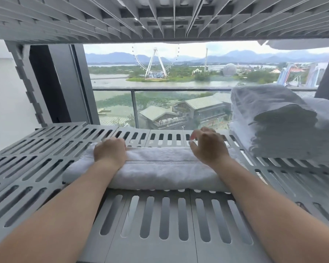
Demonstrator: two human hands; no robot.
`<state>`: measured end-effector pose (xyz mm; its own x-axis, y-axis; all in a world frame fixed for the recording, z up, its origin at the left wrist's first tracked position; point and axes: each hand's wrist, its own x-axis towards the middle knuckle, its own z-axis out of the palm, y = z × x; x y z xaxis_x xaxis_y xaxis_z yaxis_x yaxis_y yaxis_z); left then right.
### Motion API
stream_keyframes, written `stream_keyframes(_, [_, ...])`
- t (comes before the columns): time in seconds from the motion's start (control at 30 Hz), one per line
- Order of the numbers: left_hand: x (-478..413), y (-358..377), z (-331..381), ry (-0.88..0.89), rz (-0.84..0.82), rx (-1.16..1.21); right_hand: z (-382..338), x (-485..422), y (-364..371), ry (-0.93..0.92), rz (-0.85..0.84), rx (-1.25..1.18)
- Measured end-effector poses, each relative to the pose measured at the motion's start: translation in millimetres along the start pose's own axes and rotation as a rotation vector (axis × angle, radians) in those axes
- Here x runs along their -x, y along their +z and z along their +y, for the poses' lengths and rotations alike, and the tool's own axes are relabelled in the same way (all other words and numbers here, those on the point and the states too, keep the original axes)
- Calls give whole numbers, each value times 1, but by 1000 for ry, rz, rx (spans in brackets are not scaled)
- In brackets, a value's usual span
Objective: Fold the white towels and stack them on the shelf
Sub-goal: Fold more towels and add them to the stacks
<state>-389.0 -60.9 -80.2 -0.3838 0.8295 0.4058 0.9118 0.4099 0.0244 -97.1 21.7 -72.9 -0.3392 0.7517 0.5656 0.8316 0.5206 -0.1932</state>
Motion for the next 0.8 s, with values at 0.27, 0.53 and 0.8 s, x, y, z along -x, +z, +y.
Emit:
stream_keyframes(0.27, [5,-15,17,-10,-10,86,0,20,-2,-144,-51,91])
stream_keyframes(0.53, [43,-17,99,315,-390,283,7,28,-16,91,-390,-3])
stream_keyframes(0.8, [47,0,103,330,-480,181,27,66,-30,416,-35,188])
